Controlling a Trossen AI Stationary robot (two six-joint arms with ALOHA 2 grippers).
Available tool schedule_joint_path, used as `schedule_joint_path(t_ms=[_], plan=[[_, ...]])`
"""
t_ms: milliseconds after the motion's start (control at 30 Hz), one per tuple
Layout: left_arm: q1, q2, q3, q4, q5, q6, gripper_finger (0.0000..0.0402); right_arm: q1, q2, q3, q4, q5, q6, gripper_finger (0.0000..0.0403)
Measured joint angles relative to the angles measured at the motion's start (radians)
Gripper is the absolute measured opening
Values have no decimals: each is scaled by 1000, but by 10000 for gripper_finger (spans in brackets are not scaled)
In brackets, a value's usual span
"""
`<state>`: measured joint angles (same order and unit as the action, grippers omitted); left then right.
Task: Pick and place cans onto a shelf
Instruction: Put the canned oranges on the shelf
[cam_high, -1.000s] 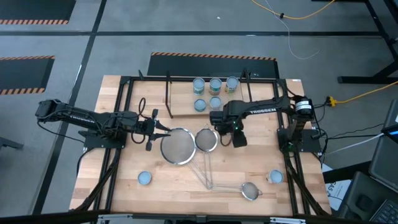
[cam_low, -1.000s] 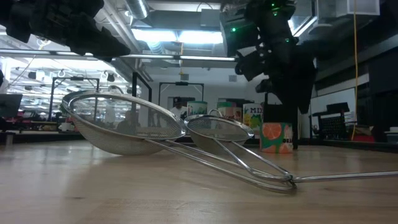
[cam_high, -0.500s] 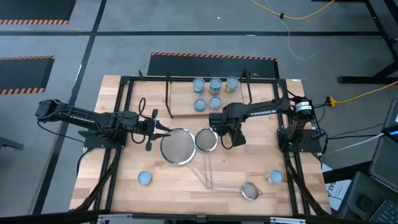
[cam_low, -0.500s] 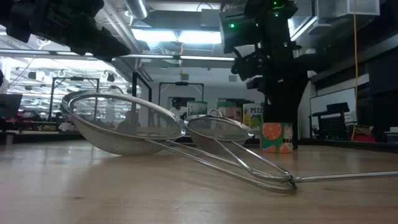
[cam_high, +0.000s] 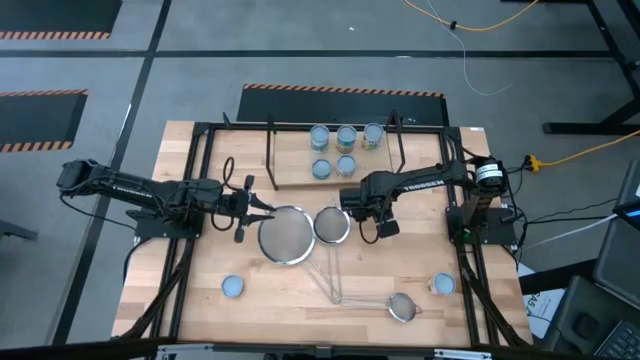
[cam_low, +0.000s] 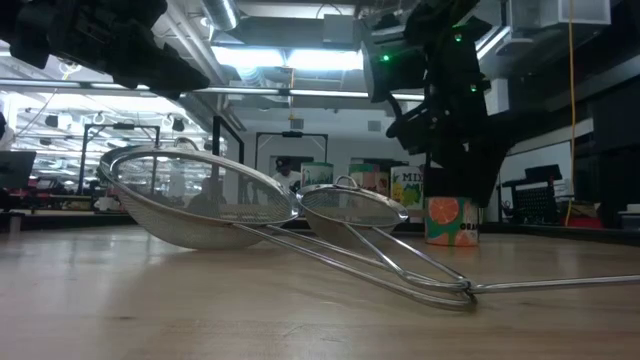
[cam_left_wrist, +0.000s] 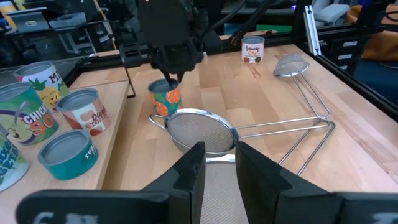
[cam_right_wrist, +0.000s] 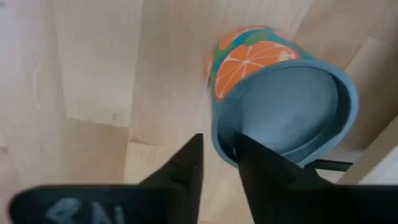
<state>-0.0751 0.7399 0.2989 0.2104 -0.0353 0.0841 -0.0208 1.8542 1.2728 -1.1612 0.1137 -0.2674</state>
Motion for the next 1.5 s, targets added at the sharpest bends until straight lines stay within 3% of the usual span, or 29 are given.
schedule_joint_path(t_ms=[233, 400, 633, 833, 1100, 1500], plan=[[0, 0, 0, 0, 0, -1, 82, 0, 0, 0, -1, -4, 77, 12], [0, 0, 0, 0, 0, -2, 82, 0, 7, 30, -40, -43, 111, 11], [0, 0, 0, 0, 0, -3, 82, 2, 8, 169, -143, -116, 107, 8], [0, 0, 0, 0, 0, -3, 82, -16, 6, 289, -230, -96, 82, 6], [0, 0, 0, 0, 0, -3, 82, -119, 5, 336, -286, 45, 31, 8], [0, 0, 0, 0, 0, -5, 82, -324, 4, 303, -122, 11, -112, 11]])
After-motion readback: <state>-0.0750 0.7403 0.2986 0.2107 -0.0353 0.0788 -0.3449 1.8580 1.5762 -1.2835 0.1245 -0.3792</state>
